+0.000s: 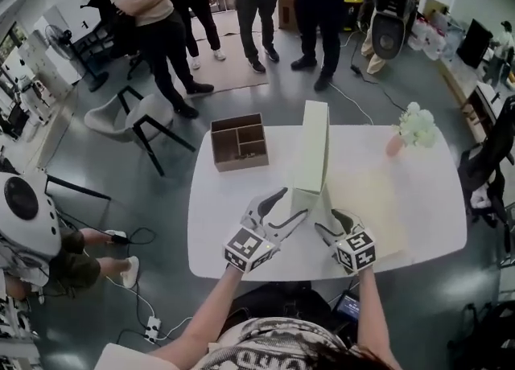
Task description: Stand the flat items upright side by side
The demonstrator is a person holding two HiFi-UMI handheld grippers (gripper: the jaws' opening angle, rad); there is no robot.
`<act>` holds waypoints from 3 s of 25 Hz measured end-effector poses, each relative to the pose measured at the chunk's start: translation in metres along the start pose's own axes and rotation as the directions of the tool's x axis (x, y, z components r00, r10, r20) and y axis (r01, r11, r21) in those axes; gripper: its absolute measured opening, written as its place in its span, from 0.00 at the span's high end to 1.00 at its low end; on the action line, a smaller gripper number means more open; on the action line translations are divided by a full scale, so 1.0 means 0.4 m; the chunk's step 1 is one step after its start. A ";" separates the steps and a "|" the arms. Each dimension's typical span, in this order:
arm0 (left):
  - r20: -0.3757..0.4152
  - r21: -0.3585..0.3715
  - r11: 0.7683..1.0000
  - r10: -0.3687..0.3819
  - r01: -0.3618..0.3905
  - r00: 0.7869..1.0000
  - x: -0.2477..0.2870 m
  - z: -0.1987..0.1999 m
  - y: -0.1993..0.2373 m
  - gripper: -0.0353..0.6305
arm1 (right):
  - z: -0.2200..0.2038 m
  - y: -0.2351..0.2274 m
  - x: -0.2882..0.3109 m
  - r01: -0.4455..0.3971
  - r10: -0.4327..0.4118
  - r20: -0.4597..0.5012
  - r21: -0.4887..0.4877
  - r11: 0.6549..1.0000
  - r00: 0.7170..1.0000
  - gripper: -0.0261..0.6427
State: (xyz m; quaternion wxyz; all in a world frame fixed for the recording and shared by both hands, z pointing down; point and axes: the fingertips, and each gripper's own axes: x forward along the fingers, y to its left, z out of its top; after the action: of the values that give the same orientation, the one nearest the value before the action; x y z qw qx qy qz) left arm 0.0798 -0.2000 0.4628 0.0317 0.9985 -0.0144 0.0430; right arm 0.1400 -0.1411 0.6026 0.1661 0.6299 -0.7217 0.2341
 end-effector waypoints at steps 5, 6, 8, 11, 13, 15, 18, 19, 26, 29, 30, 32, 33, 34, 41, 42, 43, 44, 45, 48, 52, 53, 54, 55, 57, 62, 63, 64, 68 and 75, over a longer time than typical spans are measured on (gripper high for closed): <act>-0.058 -0.079 0.997 0.015 -0.019 0.998 -0.072 -0.067 -0.008 0.53 | -0.030 -0.083 -0.107 0.128 -0.129 -0.003 0.090 0.988 0.992 0.56; -0.077 -0.100 0.995 0.009 -0.017 0.997 -0.082 -0.087 -0.019 0.53 | -0.034 -0.103 -0.130 0.148 -0.149 -0.005 0.106 0.983 0.989 0.56; -0.122 -0.142 0.990 -0.007 -0.010 0.993 -0.093 -0.132 -0.048 0.53 | -0.037 -0.151 -0.172 0.180 -0.181 -0.003 0.136 0.974 0.983 0.56; -0.197 -0.193 0.981 -0.031 -0.008 0.980 -0.086 -0.203 -0.097 0.53 | -0.037 -0.235 -0.209 0.205 -0.206 -0.012 0.159 0.966 0.978 0.56; -0.243 -0.235 0.972 -0.039 -0.020 0.969 -0.068 -0.243 -0.130 0.53 | -0.040 -0.299 -0.219 0.210 -0.207 -0.035 0.168 0.963 0.978 0.53; -0.274 -0.292 0.956 -0.052 -0.032 0.960 -0.043 -0.277 -0.169 0.53 | -0.048 -0.365 -0.228 0.211 -0.204 -0.058 0.183 0.960 0.977 0.53; -0.319 -0.388 0.919 -0.063 -0.070 0.946 0.010 -0.326 -0.235 0.50 | -0.059 -0.462 -0.235 0.192 -0.177 -0.086 0.217 0.957 0.980 0.50; -0.330 -0.425 0.900 -0.054 -0.098 0.942 0.029 -0.341 -0.256 0.48 | -0.058 -0.492 -0.230 0.172 -0.154 -0.093 0.224 0.959 0.984 0.50; -0.323 -0.652 0.712 0.051 -0.261 0.945 0.142 -0.415 -0.342 0.43 | -0.074 -0.647 -0.153 0.026 0.016 -0.177 0.228 0.973 0.984 0.40; -0.340 -0.676 0.664 0.104 -0.320 0.935 0.178 -0.442 -0.354 0.41 | -0.084 -0.682 -0.112 -0.035 0.092 -0.199 0.275 0.961 0.976 0.36; -0.346 -0.684 0.648 0.114 -0.334 0.931 0.188 -0.451 -0.355 0.40 | -0.088 -0.690 -0.100 -0.048 0.112 -0.202 0.300 0.953 0.973 0.34; -0.354 -0.703 0.617 0.128 -0.354 0.926 0.208 -0.471 -0.356 0.39 | -0.095 -0.703 -0.077 -0.070 0.149 -0.197 0.359 0.931 0.969 0.32; -0.361 -0.709 0.603 0.135 -0.366 0.923 0.215 -0.481 -0.355 0.38 | -0.098 -0.706 -0.064 -0.082 0.168 -0.192 0.390 0.917 0.967 0.31; -0.372 -0.711 0.592 0.141 -0.379 0.917 0.221 -0.491 -0.352 0.38 | -0.101 -0.708 -0.052 -0.092 0.185 -0.188 0.419 0.903 0.965 0.30; -0.438 -0.680 0.604 0.121 -0.416 0.891 0.266 -0.537 -0.341 0.37 | -0.123 -0.707 -0.002 -0.141 0.265 -0.175 0.515 0.845 0.948 0.29; -0.434 -0.689 0.599 0.111 -0.408 0.894 0.275 -0.538 -0.342 0.37 | -0.127 -0.706 0.001 -0.143 0.271 -0.176 0.522 0.841 0.946 0.29; -0.430 -0.697 0.594 0.102 -0.402 0.897 0.283 -0.540 -0.344 0.37 | -0.131 -0.706 0.004 -0.143 0.275 -0.178 0.529 0.836 0.945 0.29; -0.429 -0.702 0.591 0.094 -0.397 0.898 0.291 -0.543 -0.344 0.37 | -0.136 -0.705 0.006 -0.143 0.278 -0.179 0.536 0.832 0.944 0.28; -0.430 -0.704 0.591 0.086 -0.394 0.899 0.298 -0.547 -0.344 0.37 | -0.140 -0.705 0.008 -0.143 0.279 -0.177 0.544 0.827 0.944 0.28; -0.425 -0.706 0.605 0.054 -0.368 0.904 0.315 -0.557 -0.344 0.37 | -0.143 -0.707 0.010 -0.151 0.285 -0.167 0.550 0.822 0.944 0.27; -0.439 -0.683 0.651 -0.004 -0.330 0.899 0.329 -0.561 -0.344 0.37 | -0.144 -0.714 0.006 -0.160 0.286 -0.147 0.556 0.816 0.947 0.31; -0.446 -0.669 0.669 -0.012 -0.325 0.895 0.330 -0.561 -0.346 0.37 | -0.142 -0.714 0.000 -0.164 0.286 -0.137 0.560 0.812 0.949 0.32; -0.451 -0.650 0.690 -0.015 -0.318 0.892 0.330 -0.559 -0.349 0.37 | -0.137 -0.712 -0.007 -0.170 0.284 -0.122 0.561 0.810 0.951 0.33; -0.455 -0.627 0.716 -0.015 -0.308 0.891 0.329 -0.554 -0.351 0.37 | -0.129 -0.707 -0.015 -0.179 0.283 -0.106 0.557 0.811 0.953 0.33; -0.461 -0.576 0.767 -0.018 -0.284 0.887 0.329 -0.539 -0.354 0.37 | -0.107 -0.698 -0.036 -0.195 0.274 -0.070 0.541 0.818 0.959 0.34; -0.468 -0.471 0.854 -0.030 -0.221 0.883 0.335 -0.501 -0.366 0.37 | -0.058 -0.694 -0.124 -0.191 0.204 0.027 0.487 0.852 0.979 0.34; -0.470 -0.443 0.872 -0.029 -0.207 0.882 0.336 -0.491 -0.367 0.36 | -0.043 -0.692 -0.147 -0.190 0.188 0.052 0.467 0.863 0.981 0.34; -0.471 -0.414 0.890 -0.029 -0.192 0.882 0.338 -0.479 -0.368 0.36 | -0.026 -0.691 -0.170 -0.189 0.172 0.078 0.445 0.875 0.982 0.34; -0.470 -0.284 0.951 -0.025 -0.125 0.882 0.361 -0.435 -0.360 0.35 | 0.048 -0.685 -0.269 -0.161 0.103 0.174 0.366 0.917 0.979 0.34; -0.480 -0.075 0.997 -0.029 -0.007 0.877 0.397 -0.376 -0.352 0.35 | 0.110 -0.666 -0.426 -0.071 -0.005 0.270 0.273 0.960 0.963 0.34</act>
State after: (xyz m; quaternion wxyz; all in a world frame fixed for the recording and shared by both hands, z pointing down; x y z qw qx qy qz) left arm 0.2296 -0.0540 0.6175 0.0715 0.9548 -0.0020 0.2884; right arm 0.4310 -0.0493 0.5091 -0.0276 0.6607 -0.7076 0.2491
